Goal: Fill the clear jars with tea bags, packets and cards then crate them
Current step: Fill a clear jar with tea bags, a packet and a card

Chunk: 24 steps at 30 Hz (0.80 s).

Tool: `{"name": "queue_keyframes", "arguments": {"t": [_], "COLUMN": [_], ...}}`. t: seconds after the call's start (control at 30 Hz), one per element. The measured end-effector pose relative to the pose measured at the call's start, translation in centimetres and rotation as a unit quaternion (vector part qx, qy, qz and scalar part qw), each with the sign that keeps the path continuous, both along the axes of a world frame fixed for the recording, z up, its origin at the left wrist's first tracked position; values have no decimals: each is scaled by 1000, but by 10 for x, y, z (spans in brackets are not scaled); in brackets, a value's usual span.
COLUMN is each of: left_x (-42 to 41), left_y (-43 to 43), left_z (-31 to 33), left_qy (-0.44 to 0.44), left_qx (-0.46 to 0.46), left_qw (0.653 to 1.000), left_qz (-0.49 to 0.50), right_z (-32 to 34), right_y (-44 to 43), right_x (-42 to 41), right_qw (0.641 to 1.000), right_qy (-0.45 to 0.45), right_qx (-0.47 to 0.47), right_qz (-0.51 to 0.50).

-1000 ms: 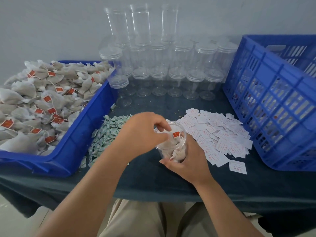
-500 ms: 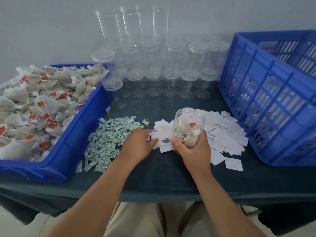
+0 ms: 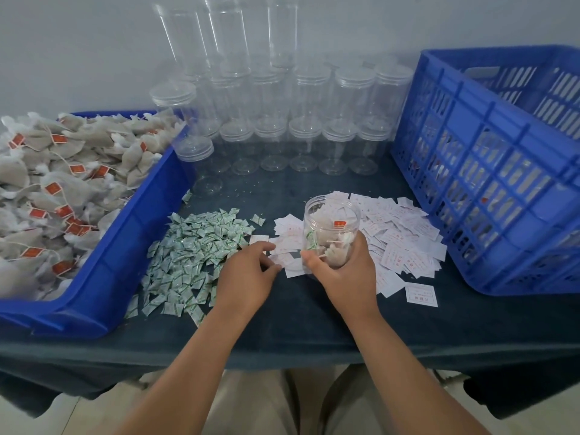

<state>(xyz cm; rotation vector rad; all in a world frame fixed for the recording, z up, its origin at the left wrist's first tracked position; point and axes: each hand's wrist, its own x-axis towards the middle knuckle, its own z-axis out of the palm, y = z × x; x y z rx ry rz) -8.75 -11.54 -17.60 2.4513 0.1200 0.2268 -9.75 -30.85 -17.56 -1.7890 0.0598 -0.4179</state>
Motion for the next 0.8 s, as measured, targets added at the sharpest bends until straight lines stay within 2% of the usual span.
{"name": "queue_keyframes", "arguments": {"t": [0.17, 0.4, 0.53, 0.63, 0.73, 0.8], "left_x": [0, -3, -10, -23, -41, -46], "left_y": [2, 6, 29, 39, 34, 25], "left_z": [-7, -2, 23, 52, 91, 113], "left_qy": [-22, -74, -12, 14, -71, -139], "left_qx": [77, 45, 26, -50, -166, -198], "left_qw": [997, 996, 997, 995, 981, 970], "left_qz": [22, 0, 69, 86, 71, 17], "right_z": [-1, 2, 0, -1, -1, 0], "right_y": [0, 1, 0, -1, 1, 2], "right_x": [0, -3, -2, -1, -2, -3], "right_qw": [1000, 1000, 1000, 999, 996, 994], "right_qy": [2, -10, -8, -6, -11, -11], "right_qx": [-3, -5, -2, -13, -43, -63], "right_qz": [3, 10, 26, 47, 76, 94]}}
